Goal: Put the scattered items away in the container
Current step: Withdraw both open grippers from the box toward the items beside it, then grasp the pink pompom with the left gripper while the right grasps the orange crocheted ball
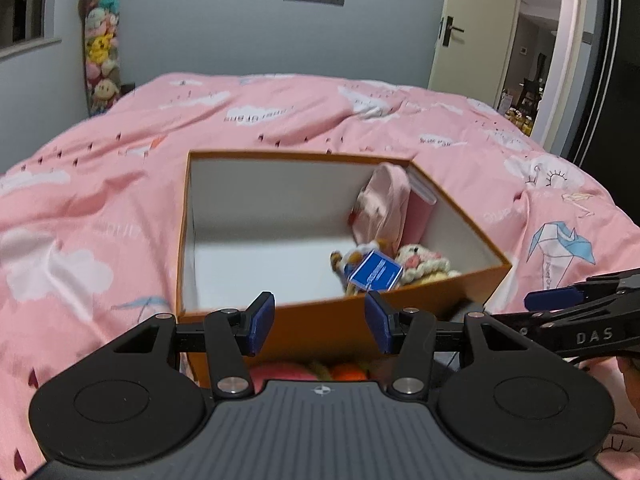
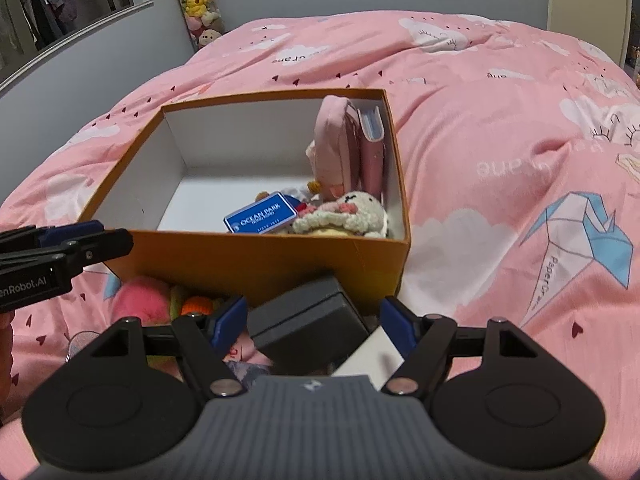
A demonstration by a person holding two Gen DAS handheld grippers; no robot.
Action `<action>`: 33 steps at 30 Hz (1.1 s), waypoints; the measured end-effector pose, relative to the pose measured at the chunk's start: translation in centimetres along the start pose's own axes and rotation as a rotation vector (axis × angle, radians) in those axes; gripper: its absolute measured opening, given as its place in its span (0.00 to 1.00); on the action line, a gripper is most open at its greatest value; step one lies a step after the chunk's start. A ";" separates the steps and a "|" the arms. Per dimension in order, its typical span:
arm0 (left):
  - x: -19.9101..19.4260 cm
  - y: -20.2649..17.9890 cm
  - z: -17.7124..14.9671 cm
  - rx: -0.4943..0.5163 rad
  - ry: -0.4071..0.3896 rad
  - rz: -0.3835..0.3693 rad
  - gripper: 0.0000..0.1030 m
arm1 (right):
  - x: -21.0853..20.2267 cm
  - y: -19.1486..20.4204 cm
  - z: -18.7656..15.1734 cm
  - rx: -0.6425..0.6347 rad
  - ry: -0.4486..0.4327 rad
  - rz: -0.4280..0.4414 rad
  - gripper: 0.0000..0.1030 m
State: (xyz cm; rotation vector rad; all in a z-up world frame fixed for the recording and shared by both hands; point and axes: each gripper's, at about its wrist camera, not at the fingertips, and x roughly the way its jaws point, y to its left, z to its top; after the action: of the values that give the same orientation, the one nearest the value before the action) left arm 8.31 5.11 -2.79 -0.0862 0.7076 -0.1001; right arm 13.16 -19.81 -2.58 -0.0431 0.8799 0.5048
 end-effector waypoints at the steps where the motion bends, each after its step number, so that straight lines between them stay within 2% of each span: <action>1: 0.0 0.2 -0.2 -0.010 0.009 -0.004 0.57 | 0.0 -0.1 -0.2 0.004 0.003 0.001 0.73; 8: -0.2 1.4 -1.5 -0.042 0.075 -0.016 0.57 | -0.3 -0.1 -1.2 0.020 0.011 0.017 0.66; 12: 0.1 2.1 -2.3 -0.045 0.142 0.019 0.57 | -0.6 0.7 -1.3 -0.005 0.013 0.052 0.65; 15: 0.6 2.5 -2.7 -0.046 0.193 0.049 0.58 | -0.3 1.8 -1.4 -0.028 0.032 0.098 0.58; 17: 1.0 2.6 -2.9 -0.044 0.227 0.062 0.65 | 0.2 2.5 -1.5 -0.044 0.051 0.130 0.51; 19: 1.7 2.9 -3.1 -0.050 0.254 0.071 0.65 | 0.8 3.3 -1.7 -0.066 0.068 0.151 0.49; 21: 2.5 3.1 -3.3 -0.066 0.281 0.066 0.66 | 1.3 4.1 -1.6 -0.096 0.082 0.168 0.44; 26: 4.7 4.4 -3.7 -0.158 0.341 0.034 0.66 | 3.0 5.7 -1.5 -0.201 0.127 0.199 0.39; 33: 6.4 4.9 -3.9 -0.211 0.364 0.010 0.66 | 5.5 7.9 -1.0 -0.370 0.165 0.211 0.39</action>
State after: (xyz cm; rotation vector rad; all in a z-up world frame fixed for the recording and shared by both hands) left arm 10.92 9.05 -10.41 -0.2710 1.0813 -0.0305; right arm 11.87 -10.84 -5.95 -0.3363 0.9471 0.8672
